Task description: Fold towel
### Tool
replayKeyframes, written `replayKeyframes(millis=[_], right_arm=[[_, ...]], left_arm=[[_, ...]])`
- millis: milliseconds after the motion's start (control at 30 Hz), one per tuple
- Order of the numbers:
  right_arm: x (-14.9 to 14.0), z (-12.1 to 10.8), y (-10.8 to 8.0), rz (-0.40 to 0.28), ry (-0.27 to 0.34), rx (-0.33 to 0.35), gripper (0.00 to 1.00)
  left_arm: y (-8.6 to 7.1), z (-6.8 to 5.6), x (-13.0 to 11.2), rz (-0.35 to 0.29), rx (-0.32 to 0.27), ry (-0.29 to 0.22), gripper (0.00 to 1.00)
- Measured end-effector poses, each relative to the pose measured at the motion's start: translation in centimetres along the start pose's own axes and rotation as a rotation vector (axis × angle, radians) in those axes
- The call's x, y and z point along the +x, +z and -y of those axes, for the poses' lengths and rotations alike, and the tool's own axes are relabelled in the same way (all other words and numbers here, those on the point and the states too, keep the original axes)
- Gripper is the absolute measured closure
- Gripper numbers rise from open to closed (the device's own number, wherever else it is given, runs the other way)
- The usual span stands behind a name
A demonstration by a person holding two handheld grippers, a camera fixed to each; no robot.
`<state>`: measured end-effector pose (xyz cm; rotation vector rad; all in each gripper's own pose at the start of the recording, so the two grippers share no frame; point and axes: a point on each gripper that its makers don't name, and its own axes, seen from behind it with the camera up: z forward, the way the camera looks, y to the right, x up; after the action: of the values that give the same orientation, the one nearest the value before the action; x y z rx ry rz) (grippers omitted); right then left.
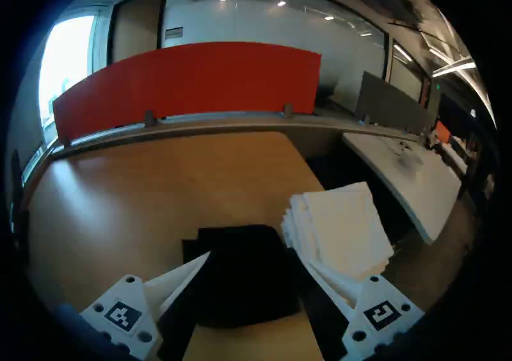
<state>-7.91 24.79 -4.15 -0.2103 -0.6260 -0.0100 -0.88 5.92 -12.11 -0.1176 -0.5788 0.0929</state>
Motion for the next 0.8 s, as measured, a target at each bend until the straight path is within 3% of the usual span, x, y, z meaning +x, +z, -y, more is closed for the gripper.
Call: replayKeyframes(millis=[567,800], right_arm=[[7.2,-0.1,-2.3,-0.324,0.022,-0.084,0.17],[7.9,0.7,-2.6,-0.360,0.014,-0.079,0.14]], left_arm=[[0.0,0.1,0.2,-0.002,0.000,-0.003,0.04],[-0.1,0.2,0.3,-0.004,-0.001,-0.003,0.04]])
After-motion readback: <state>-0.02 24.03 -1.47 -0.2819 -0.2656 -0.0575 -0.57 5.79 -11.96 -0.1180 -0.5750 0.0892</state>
